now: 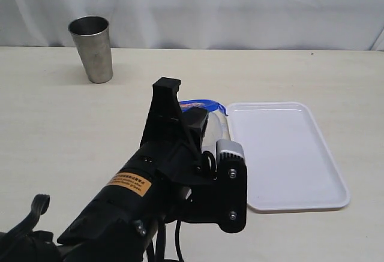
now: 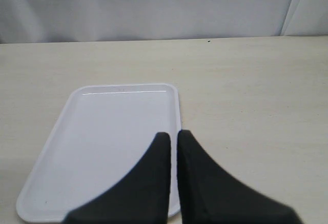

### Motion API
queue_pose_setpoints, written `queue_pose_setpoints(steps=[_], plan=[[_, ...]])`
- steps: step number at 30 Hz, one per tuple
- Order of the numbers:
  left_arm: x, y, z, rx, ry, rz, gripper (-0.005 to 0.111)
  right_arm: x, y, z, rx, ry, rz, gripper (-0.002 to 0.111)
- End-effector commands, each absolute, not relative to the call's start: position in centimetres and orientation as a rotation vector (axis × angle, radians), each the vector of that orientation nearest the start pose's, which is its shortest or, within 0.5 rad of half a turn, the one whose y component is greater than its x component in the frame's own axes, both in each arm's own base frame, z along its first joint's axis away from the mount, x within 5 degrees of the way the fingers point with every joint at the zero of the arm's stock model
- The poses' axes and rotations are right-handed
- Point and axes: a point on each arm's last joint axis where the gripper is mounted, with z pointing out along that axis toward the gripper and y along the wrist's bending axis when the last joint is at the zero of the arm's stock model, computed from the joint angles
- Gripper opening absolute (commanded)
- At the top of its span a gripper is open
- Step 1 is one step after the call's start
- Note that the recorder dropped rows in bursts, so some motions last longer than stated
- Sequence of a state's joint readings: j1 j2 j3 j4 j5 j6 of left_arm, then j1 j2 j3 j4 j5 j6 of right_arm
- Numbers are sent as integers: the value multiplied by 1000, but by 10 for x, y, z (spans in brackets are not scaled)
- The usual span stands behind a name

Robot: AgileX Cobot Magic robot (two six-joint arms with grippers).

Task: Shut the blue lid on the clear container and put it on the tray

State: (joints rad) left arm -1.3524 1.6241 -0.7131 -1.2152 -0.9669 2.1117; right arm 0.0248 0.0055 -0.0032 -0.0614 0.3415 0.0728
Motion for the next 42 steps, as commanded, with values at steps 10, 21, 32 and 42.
queue_pose_setpoints(steps=[10,21,32,42], plan=[[128,-272,208,1518,1167,628,0,54,0,182,8,1826,13,5],[124,-275,202,1578,1179,558,0,54,0,182,8,1826,13,5],[124,-274,200,1576,1226,549,0,54,0,182,8,1826,13,5],[124,-274,201,1573,1222,554,0,54,0,182,8,1826,13,5]])
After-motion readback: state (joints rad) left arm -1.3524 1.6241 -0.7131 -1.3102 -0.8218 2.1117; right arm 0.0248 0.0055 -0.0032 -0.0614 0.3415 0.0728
